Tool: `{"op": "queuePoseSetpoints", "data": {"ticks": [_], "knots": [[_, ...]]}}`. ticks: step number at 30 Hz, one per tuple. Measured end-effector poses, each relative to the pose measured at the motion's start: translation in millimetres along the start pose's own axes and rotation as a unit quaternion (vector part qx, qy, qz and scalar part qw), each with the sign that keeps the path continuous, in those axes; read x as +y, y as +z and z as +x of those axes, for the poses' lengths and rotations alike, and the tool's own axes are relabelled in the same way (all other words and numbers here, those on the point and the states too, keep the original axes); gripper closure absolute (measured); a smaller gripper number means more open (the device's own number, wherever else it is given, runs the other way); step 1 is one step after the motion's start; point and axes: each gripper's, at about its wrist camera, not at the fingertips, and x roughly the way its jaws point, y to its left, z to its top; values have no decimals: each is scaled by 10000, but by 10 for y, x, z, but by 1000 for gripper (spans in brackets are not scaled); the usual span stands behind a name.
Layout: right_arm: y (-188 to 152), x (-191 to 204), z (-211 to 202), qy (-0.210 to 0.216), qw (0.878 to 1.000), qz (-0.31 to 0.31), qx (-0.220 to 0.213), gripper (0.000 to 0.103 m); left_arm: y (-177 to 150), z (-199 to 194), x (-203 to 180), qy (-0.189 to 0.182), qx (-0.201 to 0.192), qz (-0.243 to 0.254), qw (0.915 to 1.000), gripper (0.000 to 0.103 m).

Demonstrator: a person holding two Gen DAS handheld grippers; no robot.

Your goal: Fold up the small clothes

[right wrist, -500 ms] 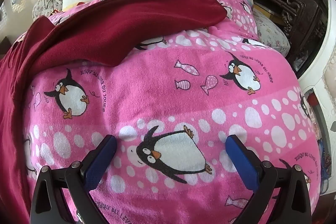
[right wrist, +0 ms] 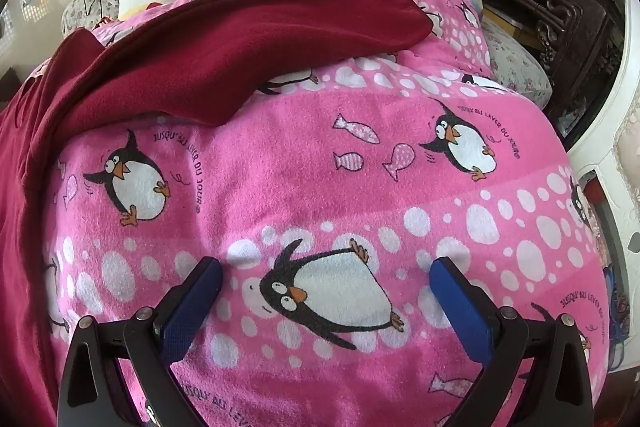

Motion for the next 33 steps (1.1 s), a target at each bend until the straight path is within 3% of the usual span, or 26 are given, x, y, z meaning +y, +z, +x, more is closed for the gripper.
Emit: {"op": "queuePoseSetpoints", "data": {"ticks": [5, 7, 12, 14, 20, 24, 30, 33], "knots": [[-4, 32, -36, 44, 10000, 67, 10, 1, 18, 12, -6, -2, 129, -98, 9999, 0], [-10, 26, -141, 39, 9999, 166, 13, 14, 14, -42, -29, -54, 319, -174, 9993, 0], [-89, 178, -660, 410, 9980, 336, -344, 16, -46, -423, -79, -253, 63, 55, 9996, 0], [-107, 313, -908, 459, 9973, 170, -538, 16, -67, -671, -128, -324, -108, 145, 9993, 0], [-201, 867, -1708, 1006, 9868, -407, -1206, 16, -103, -1252, -300, -997, -340, 221, 9942, 0], [-372, 1382, -2037, 991, 9783, -996, -1521, 16, -111, -1505, -424, -971, -621, 292, 9929, 0], [-488, 1955, -2079, 1962, 9634, -1119, -1442, 16, -103, -1626, -640, -1333, -629, 379, 9884, 0], [-502, 2183, -2065, 1950, 9621, -1239, -1452, 16, -97, -1660, -710, -1437, -652, 334, 9869, 0]]}}
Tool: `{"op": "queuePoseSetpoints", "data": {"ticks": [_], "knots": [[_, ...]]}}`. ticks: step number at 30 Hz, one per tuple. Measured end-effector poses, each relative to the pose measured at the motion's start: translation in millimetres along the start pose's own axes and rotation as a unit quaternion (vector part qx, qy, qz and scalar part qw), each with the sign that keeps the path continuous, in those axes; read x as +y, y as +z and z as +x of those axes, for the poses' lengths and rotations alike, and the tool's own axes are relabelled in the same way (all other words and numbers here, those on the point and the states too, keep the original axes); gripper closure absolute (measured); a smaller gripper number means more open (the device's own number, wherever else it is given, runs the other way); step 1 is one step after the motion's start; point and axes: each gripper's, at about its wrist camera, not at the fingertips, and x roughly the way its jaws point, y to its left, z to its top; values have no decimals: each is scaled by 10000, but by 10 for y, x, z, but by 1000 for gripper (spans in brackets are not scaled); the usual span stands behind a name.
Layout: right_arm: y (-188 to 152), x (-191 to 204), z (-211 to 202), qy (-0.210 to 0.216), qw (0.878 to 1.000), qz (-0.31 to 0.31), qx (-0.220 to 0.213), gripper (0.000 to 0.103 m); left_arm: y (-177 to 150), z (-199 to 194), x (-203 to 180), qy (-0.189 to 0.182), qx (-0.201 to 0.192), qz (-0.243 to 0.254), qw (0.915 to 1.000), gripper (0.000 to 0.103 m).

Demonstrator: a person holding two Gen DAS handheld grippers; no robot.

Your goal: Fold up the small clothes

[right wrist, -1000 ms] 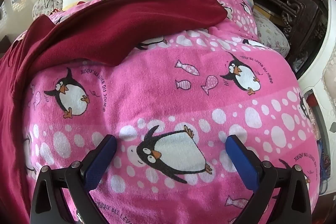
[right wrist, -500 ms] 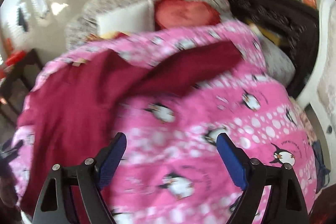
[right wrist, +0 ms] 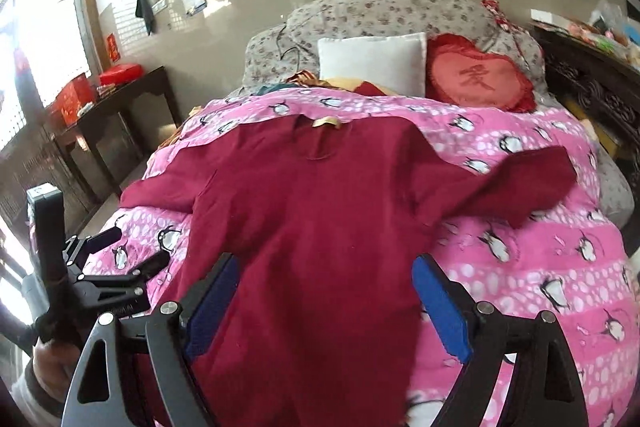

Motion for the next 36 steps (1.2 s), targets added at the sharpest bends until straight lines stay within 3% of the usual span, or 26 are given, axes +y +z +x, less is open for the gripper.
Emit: {"op": "queuePoseSetpoints", "data": {"ticks": [6, 13, 23, 36], "knots": [[98, 225, 203, -216, 9995, -223, 50, 16, -12, 111, -70, -56, 82, -23, 9999, 0], [147, 162, 448, -23, 9996, 110, 251, 16, -23, 189, -42, -102, 55, -95, 9999, 0], [267, 362, 739, -276, 9987, -274, 326, 16, 92, 323, 183, -15, 61, -351, 9994, 0], [433, 577, 1151, -243, 9977, -437, 457, 16, 230, 554, 534, 226, 140, -594, 9979, 0]]}}
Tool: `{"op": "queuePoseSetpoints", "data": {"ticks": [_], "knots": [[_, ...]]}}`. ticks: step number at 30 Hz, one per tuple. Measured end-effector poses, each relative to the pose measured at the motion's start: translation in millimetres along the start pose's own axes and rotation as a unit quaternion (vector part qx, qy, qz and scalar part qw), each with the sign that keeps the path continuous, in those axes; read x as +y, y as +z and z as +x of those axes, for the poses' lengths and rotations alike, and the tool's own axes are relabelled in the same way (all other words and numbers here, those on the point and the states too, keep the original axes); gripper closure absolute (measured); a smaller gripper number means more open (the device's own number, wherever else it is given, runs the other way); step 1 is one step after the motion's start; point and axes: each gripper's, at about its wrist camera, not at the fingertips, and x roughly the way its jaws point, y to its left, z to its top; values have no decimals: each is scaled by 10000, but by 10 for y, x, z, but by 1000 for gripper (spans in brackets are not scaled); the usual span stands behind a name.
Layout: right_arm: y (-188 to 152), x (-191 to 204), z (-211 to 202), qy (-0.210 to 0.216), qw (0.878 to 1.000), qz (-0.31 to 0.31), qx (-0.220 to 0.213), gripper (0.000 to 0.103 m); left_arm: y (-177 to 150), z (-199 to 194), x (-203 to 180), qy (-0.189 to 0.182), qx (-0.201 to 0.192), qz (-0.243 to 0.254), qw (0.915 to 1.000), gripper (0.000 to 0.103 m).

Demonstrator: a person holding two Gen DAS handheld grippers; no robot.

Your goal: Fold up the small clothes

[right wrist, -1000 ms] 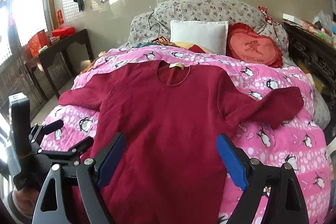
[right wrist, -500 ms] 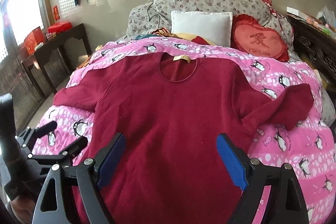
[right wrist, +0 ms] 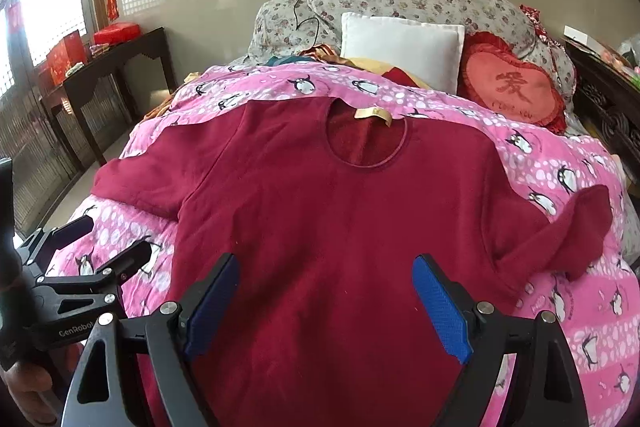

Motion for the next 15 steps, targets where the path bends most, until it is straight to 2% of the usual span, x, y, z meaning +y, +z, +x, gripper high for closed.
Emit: {"op": "queuePoseSetpoints", "data": {"ticks": [15], "knots": [[-18, 75, 428, -47, 9998, 146, 84, 16, 60, 212, 173, 113, 162, -155, 9997, 0]]}}
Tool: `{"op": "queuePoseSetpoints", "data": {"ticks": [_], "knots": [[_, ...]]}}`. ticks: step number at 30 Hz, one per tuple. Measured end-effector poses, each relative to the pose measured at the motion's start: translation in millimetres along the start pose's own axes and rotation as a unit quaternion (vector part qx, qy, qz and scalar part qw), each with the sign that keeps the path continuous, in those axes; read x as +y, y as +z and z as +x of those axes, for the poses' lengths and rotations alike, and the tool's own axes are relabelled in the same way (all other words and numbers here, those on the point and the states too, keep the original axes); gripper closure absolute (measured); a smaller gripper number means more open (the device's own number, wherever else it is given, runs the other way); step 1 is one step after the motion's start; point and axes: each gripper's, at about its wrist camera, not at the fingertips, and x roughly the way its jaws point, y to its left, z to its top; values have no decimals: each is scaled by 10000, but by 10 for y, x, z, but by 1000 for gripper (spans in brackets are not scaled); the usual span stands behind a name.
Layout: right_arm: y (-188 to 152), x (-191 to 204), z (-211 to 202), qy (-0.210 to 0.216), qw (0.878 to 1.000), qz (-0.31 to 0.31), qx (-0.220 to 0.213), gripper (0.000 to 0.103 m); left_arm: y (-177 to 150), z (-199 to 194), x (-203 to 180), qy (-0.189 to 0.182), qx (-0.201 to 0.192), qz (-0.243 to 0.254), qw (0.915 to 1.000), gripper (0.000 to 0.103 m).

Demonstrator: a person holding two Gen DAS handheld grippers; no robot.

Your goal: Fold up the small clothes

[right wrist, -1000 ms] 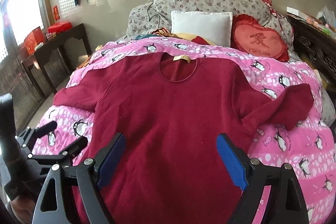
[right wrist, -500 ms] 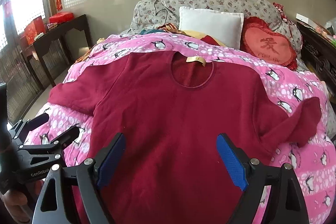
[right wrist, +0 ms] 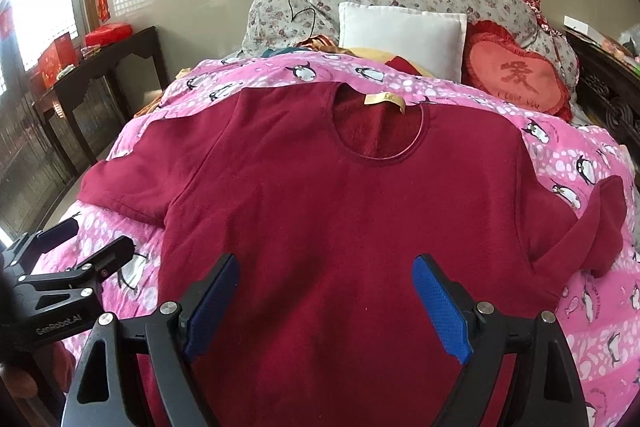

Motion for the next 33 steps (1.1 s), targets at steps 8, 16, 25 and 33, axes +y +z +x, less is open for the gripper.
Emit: {"op": "queuePoseSetpoints", "data": {"ticks": [8, 16, 25, 33], "knots": [[-54, -14, 124, 128, 9998, 90, 151, 16, 47, 49, 131, 101, 27, -142, 9998, 0], [-75, 10, 143, 138, 9997, 51, 174, 16, 137, 29, 409, 1, 21, -469, 9989, 0], [-96, 9, 202, 386, 9987, 172, 282, 16, 224, 395, 1737, -384, 454, -2668, 9619, 11], [-138, 46, 277, 492, 9979, 179, 379, 16, 265, 985, 2247, -1326, 655, -3923, 9079, 48]]}}
